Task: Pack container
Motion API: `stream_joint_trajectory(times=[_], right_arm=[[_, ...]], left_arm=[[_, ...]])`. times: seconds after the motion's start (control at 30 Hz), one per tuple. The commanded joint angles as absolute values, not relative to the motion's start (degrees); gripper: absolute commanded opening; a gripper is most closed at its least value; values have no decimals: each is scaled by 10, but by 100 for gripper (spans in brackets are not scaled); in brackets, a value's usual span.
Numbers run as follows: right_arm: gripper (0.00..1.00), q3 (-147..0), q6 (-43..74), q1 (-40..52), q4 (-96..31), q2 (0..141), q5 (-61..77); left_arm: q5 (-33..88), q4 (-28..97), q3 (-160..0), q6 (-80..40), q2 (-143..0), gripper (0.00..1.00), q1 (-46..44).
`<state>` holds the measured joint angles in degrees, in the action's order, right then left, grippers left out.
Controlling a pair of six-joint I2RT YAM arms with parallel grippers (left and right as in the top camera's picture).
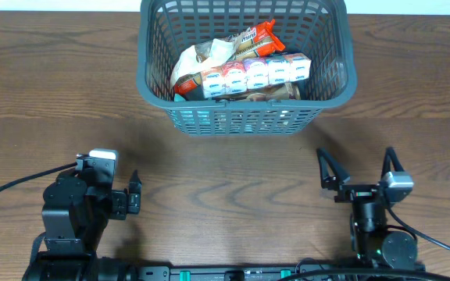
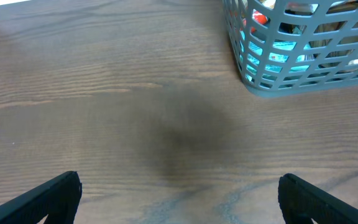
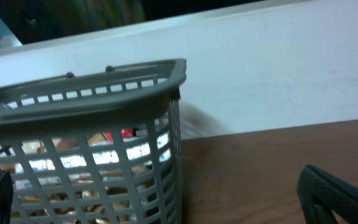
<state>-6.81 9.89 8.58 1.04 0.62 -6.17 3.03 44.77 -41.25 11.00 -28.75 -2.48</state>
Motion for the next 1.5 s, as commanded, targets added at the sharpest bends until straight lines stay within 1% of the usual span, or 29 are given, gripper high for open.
stream_joint_trajectory(times=[0.0,0.07,0.1,0.27,0.6,1.47], right_arm=[[99,-20,87,91,30,3,-59],[99,-2,87,91,24,3,-57],[99,-3,87,91,1,3,-51],[99,-3,53,90,-42,3,-20],[99,-3,16,90,-43,3,-4],[99,-3,10,59,-43,3,-6]], left_arm=[[34,447,-415,119,-284,98,-27],[34,447,-415,119,-284,98,-27],[34,447,-415,119,-284,98,-27],[34,447,-415,119,-284,99,-27],[34,447,-415,119,-284,98,-27],[34,447,-415,119,-284,98,-27]])
